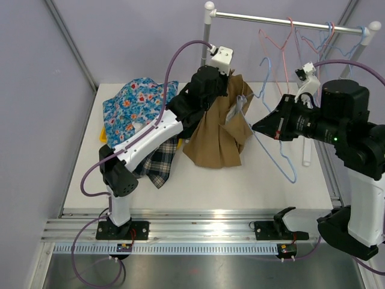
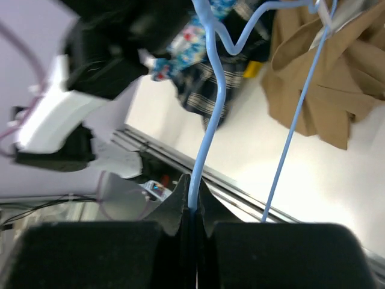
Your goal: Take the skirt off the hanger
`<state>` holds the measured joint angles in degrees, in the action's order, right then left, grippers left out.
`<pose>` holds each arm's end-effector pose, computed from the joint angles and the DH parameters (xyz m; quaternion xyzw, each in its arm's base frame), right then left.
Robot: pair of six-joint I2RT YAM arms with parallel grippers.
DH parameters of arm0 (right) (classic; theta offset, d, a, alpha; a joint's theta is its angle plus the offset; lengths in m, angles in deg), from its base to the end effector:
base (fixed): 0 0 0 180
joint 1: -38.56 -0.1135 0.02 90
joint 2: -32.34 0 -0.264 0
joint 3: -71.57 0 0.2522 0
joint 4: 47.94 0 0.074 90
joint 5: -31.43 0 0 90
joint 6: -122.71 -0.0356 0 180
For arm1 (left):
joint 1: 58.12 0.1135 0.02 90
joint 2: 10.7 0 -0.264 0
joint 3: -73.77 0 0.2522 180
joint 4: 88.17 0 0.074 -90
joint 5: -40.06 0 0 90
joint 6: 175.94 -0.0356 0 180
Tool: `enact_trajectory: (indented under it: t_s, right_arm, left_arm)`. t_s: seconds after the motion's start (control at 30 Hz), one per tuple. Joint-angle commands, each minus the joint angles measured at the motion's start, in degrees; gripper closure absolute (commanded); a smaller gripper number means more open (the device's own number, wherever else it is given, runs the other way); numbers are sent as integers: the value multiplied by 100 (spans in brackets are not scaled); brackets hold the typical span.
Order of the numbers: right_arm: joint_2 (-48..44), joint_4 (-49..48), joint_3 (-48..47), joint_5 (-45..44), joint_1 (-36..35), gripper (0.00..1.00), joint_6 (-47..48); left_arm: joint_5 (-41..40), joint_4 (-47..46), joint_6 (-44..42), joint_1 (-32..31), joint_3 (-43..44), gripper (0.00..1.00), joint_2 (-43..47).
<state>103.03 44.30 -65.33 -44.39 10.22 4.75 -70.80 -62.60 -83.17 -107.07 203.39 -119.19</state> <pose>0.1120 0.0703 0.5458 -0.0682 0.8415 0.3403 0.4141 0.3024 -0.3280 0.4465 0.1700 0.7122 -0.1718 0.6590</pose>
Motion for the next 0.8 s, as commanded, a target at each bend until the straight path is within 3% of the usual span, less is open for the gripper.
enact_trajectory:
  t_s: [0.0,0.1,0.3,0.43,0.53,0.63,0.77]
  right_arm:
    - [154,1222,-1176,902,4,100,-191]
    - [523,1495,-2038,1541,4,100,-349]
    - [612,1012,-2171,2659,4,100,-1175]
    - [613,1546,-2444,2398,4,100,-949]
    - [52,1530,-868,2151,4,100,-711]
    - [-319,1548,-118,1914,4,100,-456]
    - [-583,1548,587,1562,4,100,-227]
  left_arm:
    - [117,-135,154,192,70,100,99]
    - [188,-258,260,272,-352,100,144]
    - [144,-215,225,360,-564,100,30]
    - [-452,-92,67,570,-783,100,73]
    - [-629,-510,5,876,-1765,100,827]
    - [-691,-751,-74,1307,-2609,100,1802]
    - [-779,-663,-197,1940,-2893,100,2489]
